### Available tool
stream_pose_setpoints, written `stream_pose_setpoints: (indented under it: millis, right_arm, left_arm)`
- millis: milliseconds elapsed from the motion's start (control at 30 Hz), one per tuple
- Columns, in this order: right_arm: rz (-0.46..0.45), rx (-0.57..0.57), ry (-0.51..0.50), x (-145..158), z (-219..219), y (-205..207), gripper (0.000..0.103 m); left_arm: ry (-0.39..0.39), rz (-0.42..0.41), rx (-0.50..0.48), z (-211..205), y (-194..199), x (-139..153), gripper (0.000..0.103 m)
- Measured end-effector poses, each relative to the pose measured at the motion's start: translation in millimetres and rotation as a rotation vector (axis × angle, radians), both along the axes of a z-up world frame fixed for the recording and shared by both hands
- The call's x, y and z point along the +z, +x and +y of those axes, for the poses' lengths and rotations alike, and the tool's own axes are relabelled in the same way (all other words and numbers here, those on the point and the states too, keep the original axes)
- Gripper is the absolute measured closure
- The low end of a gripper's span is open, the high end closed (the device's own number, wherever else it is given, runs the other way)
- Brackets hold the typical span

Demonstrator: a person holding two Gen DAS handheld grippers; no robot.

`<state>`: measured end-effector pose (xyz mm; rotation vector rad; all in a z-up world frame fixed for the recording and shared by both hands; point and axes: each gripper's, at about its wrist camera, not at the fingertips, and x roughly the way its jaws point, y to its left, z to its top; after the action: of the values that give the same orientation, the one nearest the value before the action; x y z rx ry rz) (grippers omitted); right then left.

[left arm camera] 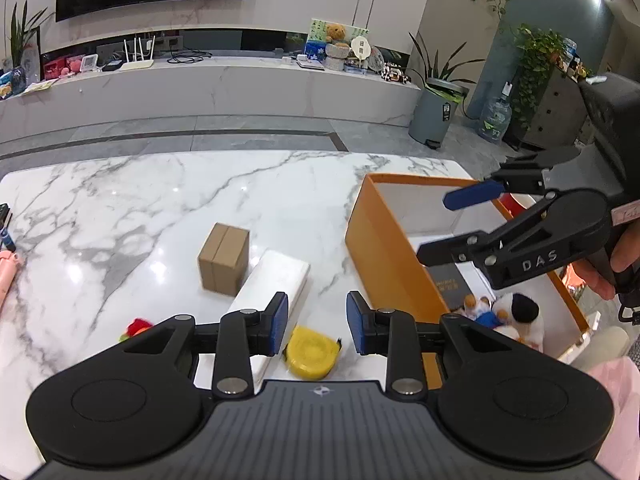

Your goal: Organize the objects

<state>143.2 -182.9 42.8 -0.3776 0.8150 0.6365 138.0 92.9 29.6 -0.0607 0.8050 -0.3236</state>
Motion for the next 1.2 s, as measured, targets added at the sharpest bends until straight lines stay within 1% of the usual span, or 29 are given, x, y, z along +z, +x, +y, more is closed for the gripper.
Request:
stream_pose_setpoints:
  millis: [67,133,233,333,367,467,500,533,600,733,833,967,1067,1200]
  right_arm:
    - [-0.002,0.002,0.030,5,11,-6,0.027]
    - [-0.004,0.011,0.027,9,25,-12,0.026]
    - [-0.013,0.023,0.017,5,48,-19,0.026]
    - [0.015,0.026,-0.004,-3,70,-22,0.027]
    - [0.026,0.037,-0.005,-6,77,-23,0.028]
    - [0.068,0.053,-0.020,-18,94,-24,0.034]
    - [0.086,0.055,-0.029,-23,99,-23,0.039]
    - [0.105,0.062,-0.040,-28,105,-22,0.041]
    - [0.130,0.076,-0.061,-38,113,-21,0.043]
    - [0.187,0.081,-0.099,-59,125,-12,0.047]
    - [0.220,0.075,-0.156,-76,132,-4,0.047]
    - [0.292,0.081,-0.221,-101,135,10,0.047]
    - [0.309,0.089,-0.262,-114,135,17,0.047]
    - [0.335,0.086,-0.273,-123,135,27,0.046]
  left_arm:
    - [0.018,0.012,-0.003,7,-2,-2,0.067]
    - [0.041,0.022,-0.009,14,-4,-5,0.067]
    - [0.055,0.034,-0.007,24,-6,-13,0.067]
    - [0.056,0.041,0.002,36,-8,-20,0.067]
    - [0.060,0.041,0.007,40,-8,-21,0.065]
    - [0.060,0.047,0.017,53,-8,-27,0.064]
    - [0.057,0.054,0.020,58,-7,-30,0.064]
    - [0.053,0.059,0.020,62,-7,-33,0.064]
    - [0.050,0.072,0.020,69,-5,-39,0.064]
    - [0.049,0.102,0.018,80,2,-53,0.064]
    - [0.045,0.125,0.005,85,8,-62,0.064]
    - [0.062,0.133,-0.039,83,14,-71,0.064]
    - [0.090,0.133,-0.054,82,20,-75,0.063]
    - [0.161,0.120,-0.030,90,30,-81,0.059]
